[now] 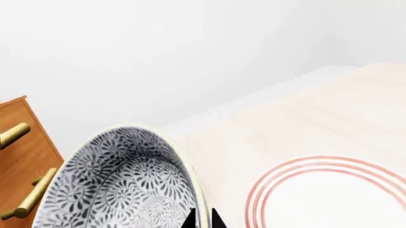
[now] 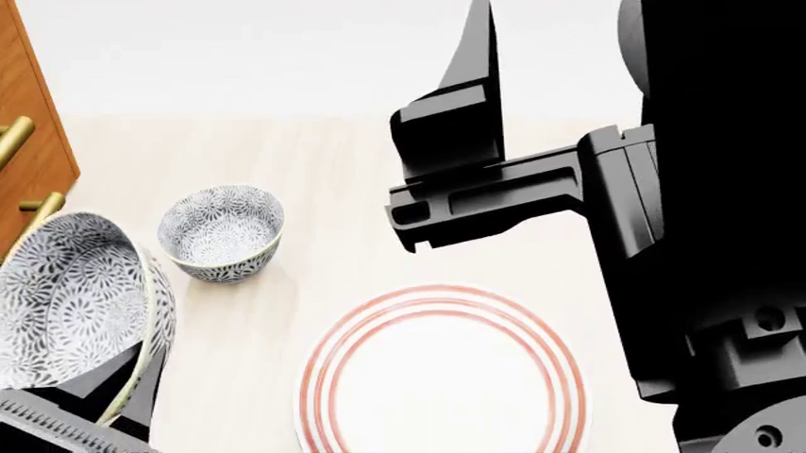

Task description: Put the bowl at the front on the plate.

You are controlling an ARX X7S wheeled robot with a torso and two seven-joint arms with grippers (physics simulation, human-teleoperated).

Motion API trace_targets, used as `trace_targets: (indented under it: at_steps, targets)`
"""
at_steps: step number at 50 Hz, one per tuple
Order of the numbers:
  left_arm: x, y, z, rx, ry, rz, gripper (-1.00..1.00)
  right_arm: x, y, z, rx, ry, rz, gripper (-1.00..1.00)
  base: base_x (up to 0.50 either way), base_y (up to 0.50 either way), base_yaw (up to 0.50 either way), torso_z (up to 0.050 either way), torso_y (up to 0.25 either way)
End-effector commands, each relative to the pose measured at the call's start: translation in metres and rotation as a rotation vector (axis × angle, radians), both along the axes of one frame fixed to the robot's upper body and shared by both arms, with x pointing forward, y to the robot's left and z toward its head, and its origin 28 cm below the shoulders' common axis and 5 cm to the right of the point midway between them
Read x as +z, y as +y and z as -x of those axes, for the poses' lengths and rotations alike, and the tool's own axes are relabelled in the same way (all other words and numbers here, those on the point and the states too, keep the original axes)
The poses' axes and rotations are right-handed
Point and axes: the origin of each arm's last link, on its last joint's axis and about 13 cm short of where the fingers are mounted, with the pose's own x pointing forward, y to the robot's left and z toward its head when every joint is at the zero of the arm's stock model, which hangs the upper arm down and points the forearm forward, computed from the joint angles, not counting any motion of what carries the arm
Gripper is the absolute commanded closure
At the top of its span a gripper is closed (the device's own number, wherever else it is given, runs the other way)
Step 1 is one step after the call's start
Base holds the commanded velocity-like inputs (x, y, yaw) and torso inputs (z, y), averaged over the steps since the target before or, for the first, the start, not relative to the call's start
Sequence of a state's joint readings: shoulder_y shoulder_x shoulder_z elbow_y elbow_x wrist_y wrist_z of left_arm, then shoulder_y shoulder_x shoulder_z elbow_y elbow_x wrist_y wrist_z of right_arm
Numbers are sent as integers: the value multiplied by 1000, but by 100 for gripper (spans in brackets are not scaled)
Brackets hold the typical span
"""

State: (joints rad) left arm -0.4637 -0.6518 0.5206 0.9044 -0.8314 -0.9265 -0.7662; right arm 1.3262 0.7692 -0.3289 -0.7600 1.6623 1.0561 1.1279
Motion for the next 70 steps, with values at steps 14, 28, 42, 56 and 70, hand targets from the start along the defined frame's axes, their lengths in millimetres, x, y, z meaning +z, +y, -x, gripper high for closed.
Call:
trace_targets:
  at_steps: [14,28,42,56,70]
  targets:
    - [23,-1,-15,-74,-86,-31,100,3,1,-3,29,-18,-5,-100,0,0,0,0,1]
    - [34,-2,-25,-146,-119,-63,100,13,1,2,27,-47,0,-100,0,0,0,0,0]
    - [38,-4,-35,-214,-127,-83,100,19,4,1,32,-68,6,-100,0,0,0,0,1]
    - [43,-14,-44,-287,-157,-157,100,18,4,0,23,-83,-9,-100,0,0,0,0,0]
    - [37,-16,-58,-330,-164,-183,100,22,3,1,7,-103,-21,-100,0,0,0,0,1]
